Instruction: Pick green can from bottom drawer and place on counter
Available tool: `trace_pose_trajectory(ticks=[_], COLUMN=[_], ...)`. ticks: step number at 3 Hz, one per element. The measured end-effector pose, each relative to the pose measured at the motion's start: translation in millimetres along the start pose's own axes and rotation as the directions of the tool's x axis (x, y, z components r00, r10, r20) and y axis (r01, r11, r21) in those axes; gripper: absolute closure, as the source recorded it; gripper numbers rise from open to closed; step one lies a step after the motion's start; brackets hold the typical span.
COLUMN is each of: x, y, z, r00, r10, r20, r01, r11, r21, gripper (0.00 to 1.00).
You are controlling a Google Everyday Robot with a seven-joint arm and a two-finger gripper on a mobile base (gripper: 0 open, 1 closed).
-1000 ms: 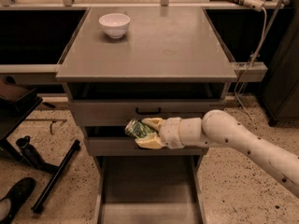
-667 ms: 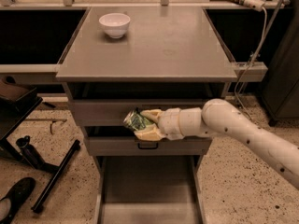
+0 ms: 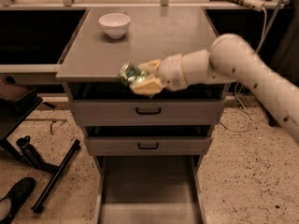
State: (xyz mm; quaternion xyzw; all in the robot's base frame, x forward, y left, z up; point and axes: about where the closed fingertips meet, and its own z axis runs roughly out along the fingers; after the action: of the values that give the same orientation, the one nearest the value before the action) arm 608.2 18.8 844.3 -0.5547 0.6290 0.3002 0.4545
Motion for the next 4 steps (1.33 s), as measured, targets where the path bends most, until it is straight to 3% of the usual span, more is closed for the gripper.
trace_pose_trajectory(ticks=[1,2,3,4], x=[-24.6,-24.6,-37.3,-45.0], y=[-24.5,-24.5,-56.2,-124.3], z=[-21.0,-21.0,-24.5,-19.7], r00=[0.999,0.999,0.999,0.991], r10=[-0.021,-0.021,-0.011,0.019], r20=[0.034,0.034,-0.03,-0.135], r01=[0.02,0.02,0.014,0.006], r11=[0.9987,0.9987,0.9951,0.9824], r21=[0.048,0.048,0.098,0.187], gripper=[1.0,1.0,1.0,1.0])
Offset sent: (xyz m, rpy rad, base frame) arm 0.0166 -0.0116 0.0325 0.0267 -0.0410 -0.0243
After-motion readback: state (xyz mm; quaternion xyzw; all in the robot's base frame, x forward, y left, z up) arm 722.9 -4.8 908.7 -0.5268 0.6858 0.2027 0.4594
